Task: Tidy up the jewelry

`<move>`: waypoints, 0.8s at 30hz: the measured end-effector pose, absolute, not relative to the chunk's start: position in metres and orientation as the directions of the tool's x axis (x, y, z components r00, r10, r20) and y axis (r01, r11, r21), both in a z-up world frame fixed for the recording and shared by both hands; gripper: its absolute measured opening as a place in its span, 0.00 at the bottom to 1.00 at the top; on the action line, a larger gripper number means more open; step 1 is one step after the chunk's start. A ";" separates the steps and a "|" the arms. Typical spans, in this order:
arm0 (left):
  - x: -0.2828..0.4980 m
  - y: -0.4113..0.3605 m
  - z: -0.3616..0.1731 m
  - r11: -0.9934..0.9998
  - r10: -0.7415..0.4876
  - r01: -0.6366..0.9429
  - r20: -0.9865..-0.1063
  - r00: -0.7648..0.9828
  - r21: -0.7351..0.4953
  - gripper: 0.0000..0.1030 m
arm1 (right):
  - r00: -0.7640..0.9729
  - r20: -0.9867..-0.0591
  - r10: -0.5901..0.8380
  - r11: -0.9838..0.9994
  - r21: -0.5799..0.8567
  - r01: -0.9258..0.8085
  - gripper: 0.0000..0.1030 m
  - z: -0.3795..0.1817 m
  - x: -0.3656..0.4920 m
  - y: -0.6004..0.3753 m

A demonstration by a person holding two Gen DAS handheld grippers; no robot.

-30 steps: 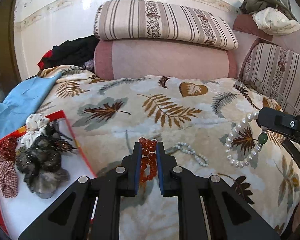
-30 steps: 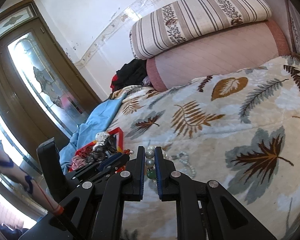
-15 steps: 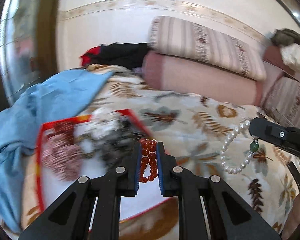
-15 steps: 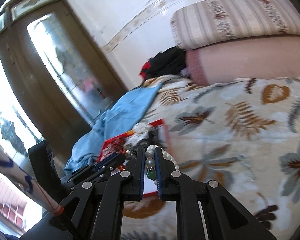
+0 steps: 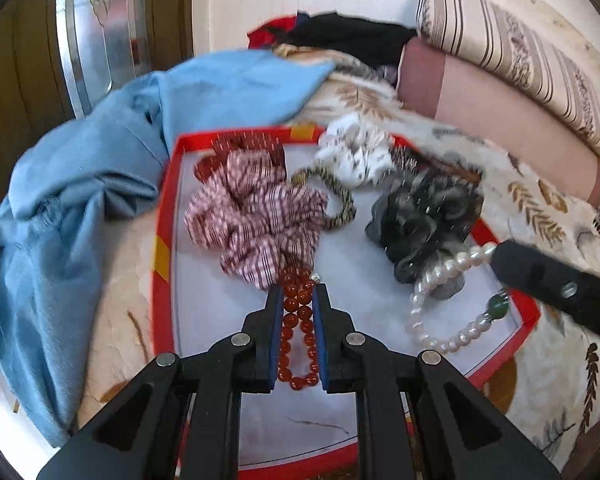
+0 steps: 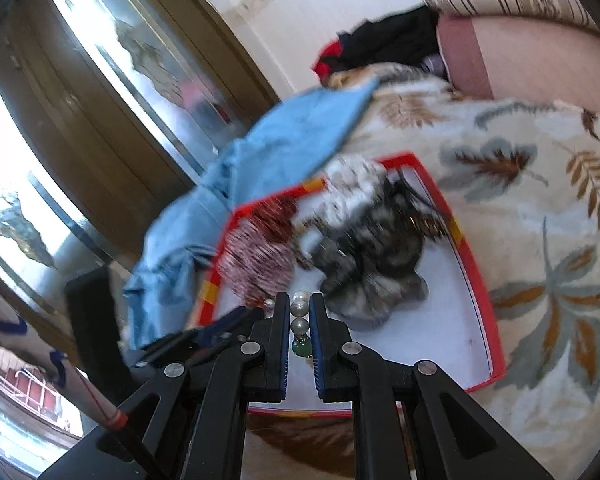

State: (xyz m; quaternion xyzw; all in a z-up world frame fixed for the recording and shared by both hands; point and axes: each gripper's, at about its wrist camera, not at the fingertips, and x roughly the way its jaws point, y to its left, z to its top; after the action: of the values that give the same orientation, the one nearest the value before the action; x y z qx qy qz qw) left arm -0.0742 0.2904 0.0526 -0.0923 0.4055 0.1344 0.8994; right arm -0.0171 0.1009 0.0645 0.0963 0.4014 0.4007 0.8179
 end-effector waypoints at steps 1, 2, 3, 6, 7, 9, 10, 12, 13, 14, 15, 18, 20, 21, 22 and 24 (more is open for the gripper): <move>-0.073 0.290 0.050 0.947 0.168 -0.316 -0.762 0.625 -0.051 0.13 | 0.364 -0.599 0.713 0.680 0.467 -0.565 0.11 0.057 -0.014 0.100; -0.072 0.288 0.049 0.948 0.170 -0.315 -0.762 0.624 -0.047 0.13 | 0.369 -0.613 0.699 0.695 0.460 -0.553 0.11 0.052 -0.012 0.098; -0.072 0.286 0.049 0.949 0.173 -0.313 -0.761 0.625 -0.042 0.13 | 0.370 -0.622 0.690 0.703 0.457 -0.545 0.12 0.049 -0.010 0.097; -0.070 0.282 0.050 0.948 0.182 -0.318 -0.761 0.623 -0.033 0.25 | 0.365 -0.654 0.662 0.726 0.439 -0.530 0.16 0.044 -0.006 0.090; -0.072 0.280 0.052 0.948 0.186 -0.318 -0.754 0.631 -0.032 0.28 | 0.378 -0.647 0.662 0.727 0.432 -0.535 0.19 0.048 -0.008 0.085; -0.075 0.278 0.058 0.947 0.201 -0.322 -0.733 0.650 -0.025 0.33 | 0.413 -0.629 0.659 0.731 0.404 -0.550 0.34 0.059 -0.015 0.077; -0.078 0.275 0.063 0.946 0.213 -0.323 -0.715 0.666 -0.018 0.36 | 0.432 -0.614 0.660 0.731 0.393 -0.558 0.36 0.068 -0.021 0.072; -0.082 0.270 0.069 0.943 0.237 -0.334 -0.692 0.682 -0.005 0.51 | 0.460 -0.584 0.669 0.726 0.378 -0.575 0.40 0.083 -0.034 0.060; -0.086 0.268 0.073 0.940 0.250 -0.340 -0.676 0.693 -0.001 0.54 | 0.475 -0.575 0.666 0.729 0.365 -0.579 0.40 0.090 -0.039 0.055; -0.088 0.265 0.077 0.939 0.257 -0.344 -0.665 0.701 0.001 0.58 | 0.493 -0.566 0.661 0.734 0.350 -0.582 0.42 0.098 -0.047 0.048; -0.092 0.262 0.081 0.938 0.266 -0.347 -0.654 0.708 0.005 0.61 | 0.501 -0.560 0.659 0.736 0.344 -0.583 0.48 0.103 -0.052 0.044; -0.110 0.248 0.100 0.931 0.294 -0.365 -0.615 0.731 0.012 0.76 | 0.539 -0.546 0.641 0.754 0.317 -0.575 0.60 0.118 -0.073 0.025; -0.126 0.236 0.112 0.929 0.299 -0.370 -0.589 0.751 0.000 0.84 | 0.568 -0.543 0.618 0.773 0.287 -0.566 0.68 0.126 -0.088 0.013; -0.135 0.229 0.119 0.929 0.302 -0.370 -0.573 0.762 -0.002 0.87 | 0.589 -0.544 0.598 0.788 0.264 -0.556 0.73 0.131 -0.097 0.005; -0.145 0.221 0.127 0.930 0.307 -0.369 -0.556 0.773 0.000 0.89 | 0.605 -0.543 0.582 0.799 0.246 -0.548 0.75 0.135 -0.105 -0.001; -0.165 0.205 0.144 0.935 0.302 -0.355 -0.536 0.788 0.006 0.96 | 0.625 -0.536 0.568 0.809 0.224 -0.543 0.80 0.143 -0.125 -0.014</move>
State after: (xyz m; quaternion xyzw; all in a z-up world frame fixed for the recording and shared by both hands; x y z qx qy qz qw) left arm -0.1647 0.2053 0.1440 -0.0478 0.2752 0.1741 0.9443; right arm -0.1245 -0.0140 0.1431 0.0204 0.3041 0.3081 0.9012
